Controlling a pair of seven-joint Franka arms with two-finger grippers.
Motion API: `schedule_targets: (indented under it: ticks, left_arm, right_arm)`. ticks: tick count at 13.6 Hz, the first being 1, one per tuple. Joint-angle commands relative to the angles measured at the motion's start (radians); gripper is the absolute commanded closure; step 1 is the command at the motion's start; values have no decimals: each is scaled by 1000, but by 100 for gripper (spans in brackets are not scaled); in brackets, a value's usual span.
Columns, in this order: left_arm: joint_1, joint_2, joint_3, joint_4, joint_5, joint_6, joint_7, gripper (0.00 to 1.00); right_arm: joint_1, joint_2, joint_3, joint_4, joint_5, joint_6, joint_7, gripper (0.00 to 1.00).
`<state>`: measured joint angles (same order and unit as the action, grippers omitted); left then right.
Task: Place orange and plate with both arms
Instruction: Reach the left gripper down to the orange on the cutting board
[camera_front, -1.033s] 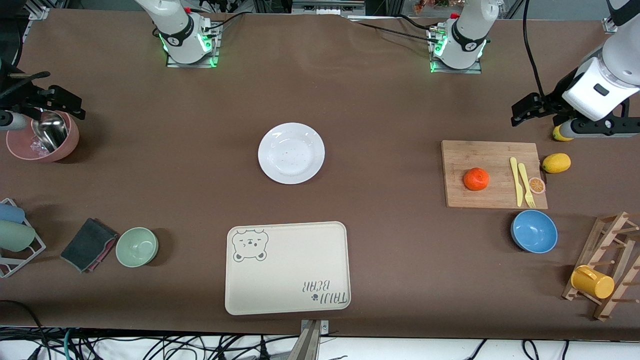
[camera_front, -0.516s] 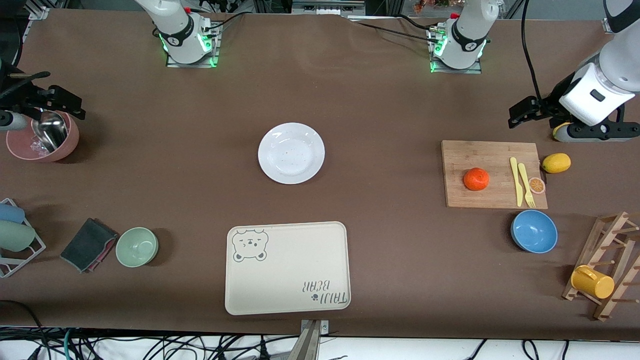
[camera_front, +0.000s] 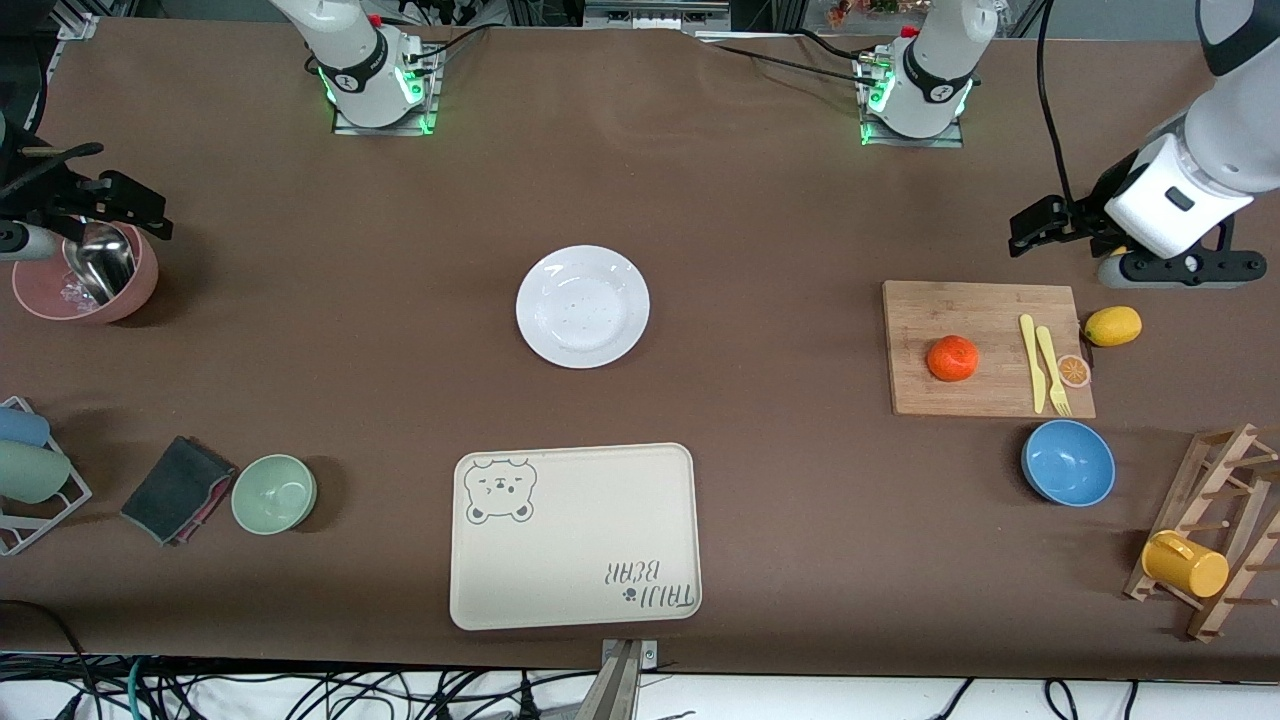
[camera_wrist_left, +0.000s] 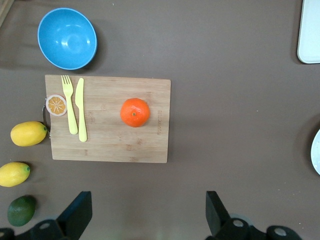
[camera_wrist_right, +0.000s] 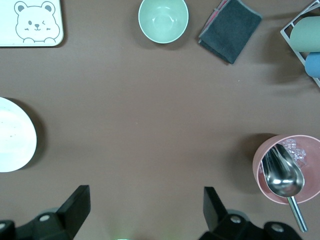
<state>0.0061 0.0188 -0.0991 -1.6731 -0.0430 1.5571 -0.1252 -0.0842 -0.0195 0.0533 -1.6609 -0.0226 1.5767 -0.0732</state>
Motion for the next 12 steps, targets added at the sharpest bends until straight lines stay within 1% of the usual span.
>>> schedule_targets:
  ticks: [1, 3, 4, 9, 12]
  left_arm:
    - [8, 65, 3, 26, 17, -18, 32, 0]
    - [6, 142, 3, 27, 76, 6, 32, 0]
    - [6, 168, 1, 24, 101, 43, 32, 0]
    - [9, 321, 2, 13, 106, 188, 33, 0]
    - [11, 394, 6, -5, 106, 270, 33, 0]
  right_arm:
    - [-2, 0, 3, 13, 9, 0, 0, 0]
    - [-2, 1, 4, 13, 6, 2, 0, 0]
    - [-2, 1, 3, 13, 6, 3, 0, 0]
    - [0, -2, 7, 16, 6, 0, 0, 0]
    - [1, 0, 7, 15, 4, 3, 0, 0]
